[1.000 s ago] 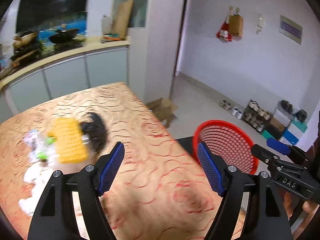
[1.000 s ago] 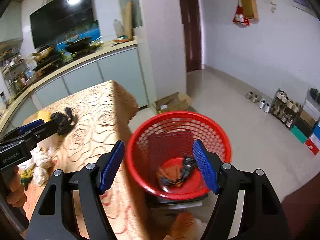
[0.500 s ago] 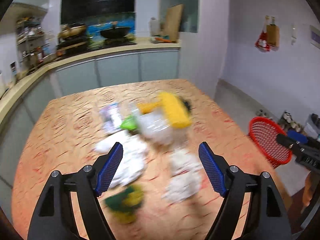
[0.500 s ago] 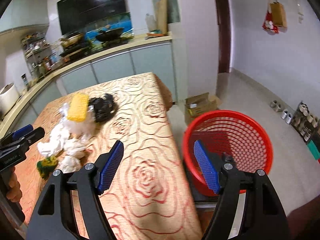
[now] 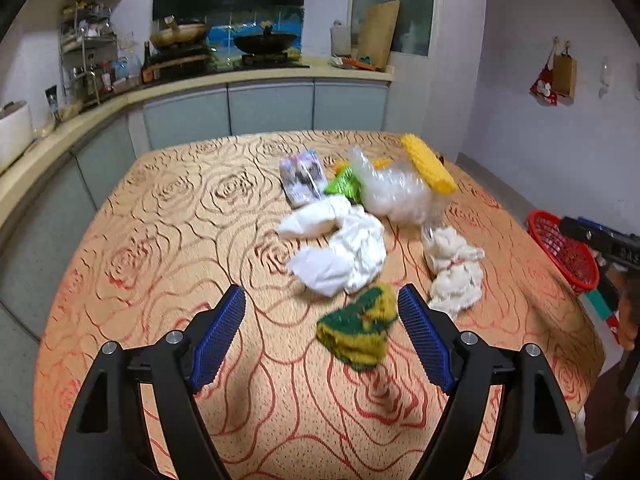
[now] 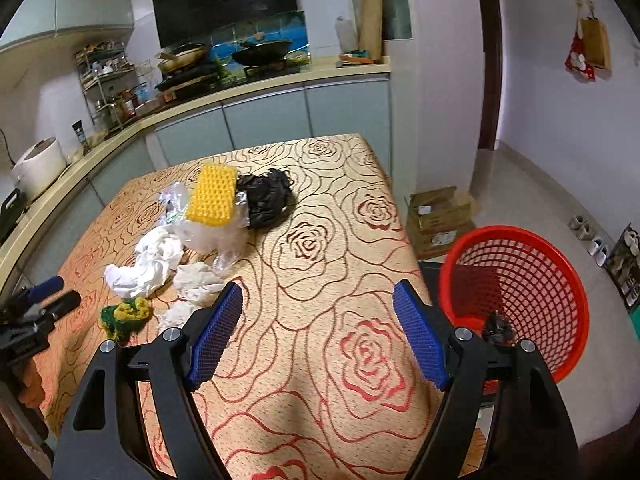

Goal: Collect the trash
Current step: 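Return both tools to the table toward the green-yellow sponge, then grasp the green-yellow scrub sponge with the left tool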

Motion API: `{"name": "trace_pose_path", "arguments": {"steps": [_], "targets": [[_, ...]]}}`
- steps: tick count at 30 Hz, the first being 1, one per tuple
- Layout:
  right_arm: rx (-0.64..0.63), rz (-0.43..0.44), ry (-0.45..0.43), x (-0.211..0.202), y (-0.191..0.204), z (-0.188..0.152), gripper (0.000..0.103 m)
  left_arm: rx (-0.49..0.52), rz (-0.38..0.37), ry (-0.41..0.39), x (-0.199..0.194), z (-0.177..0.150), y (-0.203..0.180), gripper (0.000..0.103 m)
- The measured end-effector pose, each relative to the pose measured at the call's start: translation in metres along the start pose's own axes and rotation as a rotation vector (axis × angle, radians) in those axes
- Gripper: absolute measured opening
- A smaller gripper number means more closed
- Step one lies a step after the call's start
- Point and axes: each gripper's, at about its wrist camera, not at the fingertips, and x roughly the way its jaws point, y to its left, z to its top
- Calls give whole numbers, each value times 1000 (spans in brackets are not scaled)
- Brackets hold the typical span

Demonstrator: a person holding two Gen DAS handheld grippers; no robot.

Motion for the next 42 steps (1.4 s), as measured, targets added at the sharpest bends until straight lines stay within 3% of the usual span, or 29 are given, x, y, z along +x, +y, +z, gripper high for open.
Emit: {"name": "trace_pose_path", "arguments": {"steps": [17, 21, 22, 28, 42], "targets": [[-26, 58, 56, 26, 25, 1, 75, 53, -10, 107, 46, -13, -25, 75], [-22, 88, 73, 31, 29, 2, 75, 70, -20, 154, 58, -11, -30, 56], [-23, 90, 74, 31, 30, 2, 75, 65, -24, 161, 60, -11, -30, 56], [-44, 105, 89, 39, 39, 0, 75, 43, -71, 143, 57, -10, -25, 48], [-103, 178, 140, 64, 77, -10, 75, 47, -50, 92, 28, -10, -16, 44]]}}
